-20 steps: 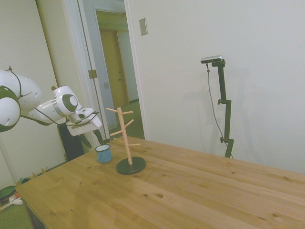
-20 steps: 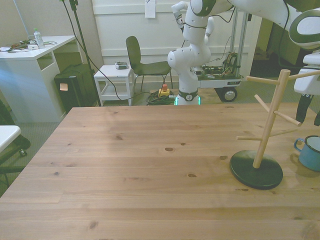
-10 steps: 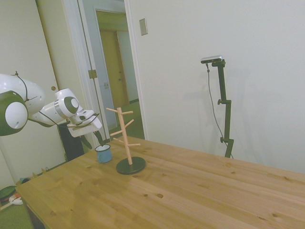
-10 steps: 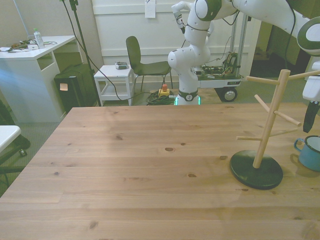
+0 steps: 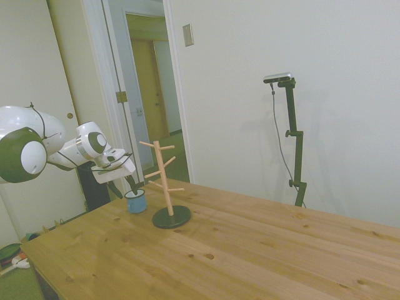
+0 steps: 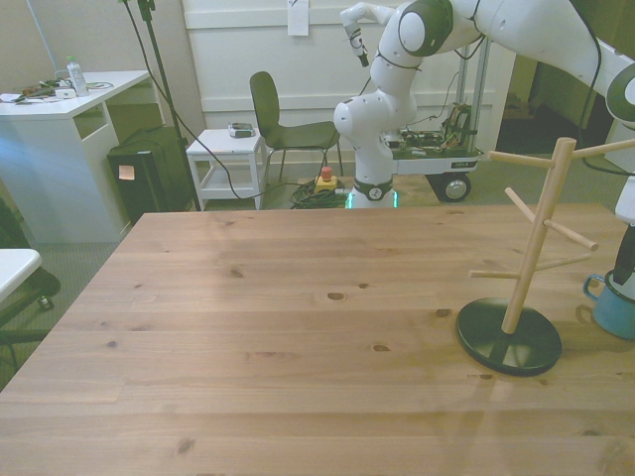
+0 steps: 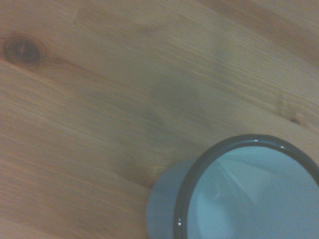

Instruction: Hang the mug

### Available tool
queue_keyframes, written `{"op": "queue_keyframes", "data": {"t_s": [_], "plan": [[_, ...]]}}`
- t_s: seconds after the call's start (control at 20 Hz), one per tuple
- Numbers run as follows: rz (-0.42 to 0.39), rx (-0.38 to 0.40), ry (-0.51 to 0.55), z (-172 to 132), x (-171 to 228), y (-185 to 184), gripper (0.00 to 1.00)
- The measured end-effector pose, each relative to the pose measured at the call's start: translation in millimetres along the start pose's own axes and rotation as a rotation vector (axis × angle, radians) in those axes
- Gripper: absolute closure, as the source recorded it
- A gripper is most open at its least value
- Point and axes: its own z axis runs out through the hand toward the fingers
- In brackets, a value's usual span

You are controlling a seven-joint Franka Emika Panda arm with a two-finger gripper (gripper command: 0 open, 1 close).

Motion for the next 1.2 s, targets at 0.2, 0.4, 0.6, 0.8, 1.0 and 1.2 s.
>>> {"op": "queue_keyframes", "data": {"t_s": [0.2, 0.4, 0.6, 0.8, 1.0, 1.2], "plan": [[-0.003, 0.002, 0.001, 1, -2, -5, 0.0], [-0.002, 0.006, 0.002, 4, -1, -9, 0.0], [-0.003, 0.012, 0.002, 1, -1, -22, 0.0], [-0.003, 0.006, 0.001, 5, -3, -33, 0.0], [0.003, -0.001, -0.003, 14, -3, -38, 0.0], [-0.002, -0.001, -0.006, 18, -6, -43, 1.0]]}}
